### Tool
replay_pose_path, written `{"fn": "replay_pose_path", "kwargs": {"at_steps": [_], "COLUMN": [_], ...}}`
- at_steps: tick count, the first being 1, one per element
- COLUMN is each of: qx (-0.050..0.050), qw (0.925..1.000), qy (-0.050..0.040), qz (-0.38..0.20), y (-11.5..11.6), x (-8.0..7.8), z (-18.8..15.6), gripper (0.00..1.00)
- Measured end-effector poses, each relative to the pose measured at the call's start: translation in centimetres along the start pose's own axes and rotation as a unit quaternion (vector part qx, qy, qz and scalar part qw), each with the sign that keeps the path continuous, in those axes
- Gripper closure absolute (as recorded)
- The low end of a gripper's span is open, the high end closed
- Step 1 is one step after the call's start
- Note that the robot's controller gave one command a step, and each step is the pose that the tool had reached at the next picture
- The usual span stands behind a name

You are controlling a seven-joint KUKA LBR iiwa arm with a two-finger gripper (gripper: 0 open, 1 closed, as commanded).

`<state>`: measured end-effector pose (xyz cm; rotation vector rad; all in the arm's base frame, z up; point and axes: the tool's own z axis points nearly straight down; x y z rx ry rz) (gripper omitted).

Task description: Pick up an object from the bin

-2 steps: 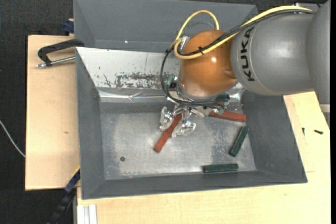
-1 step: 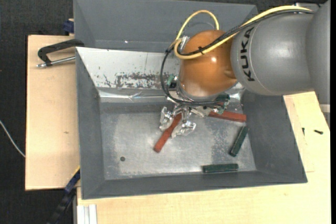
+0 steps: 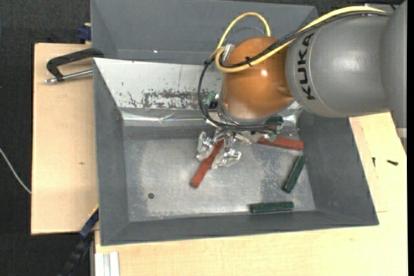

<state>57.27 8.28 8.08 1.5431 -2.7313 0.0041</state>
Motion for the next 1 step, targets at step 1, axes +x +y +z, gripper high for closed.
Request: {"fn": "replay_pose_path", "kwargs": {"at_steps": [1], "qx": [-0.001], "qw": [1.0], "qy": [-0.003], "qz": [0.0], "y": [0.19], "x": [-0.03], "z": [-1.73], "gripper": [1.0]}}
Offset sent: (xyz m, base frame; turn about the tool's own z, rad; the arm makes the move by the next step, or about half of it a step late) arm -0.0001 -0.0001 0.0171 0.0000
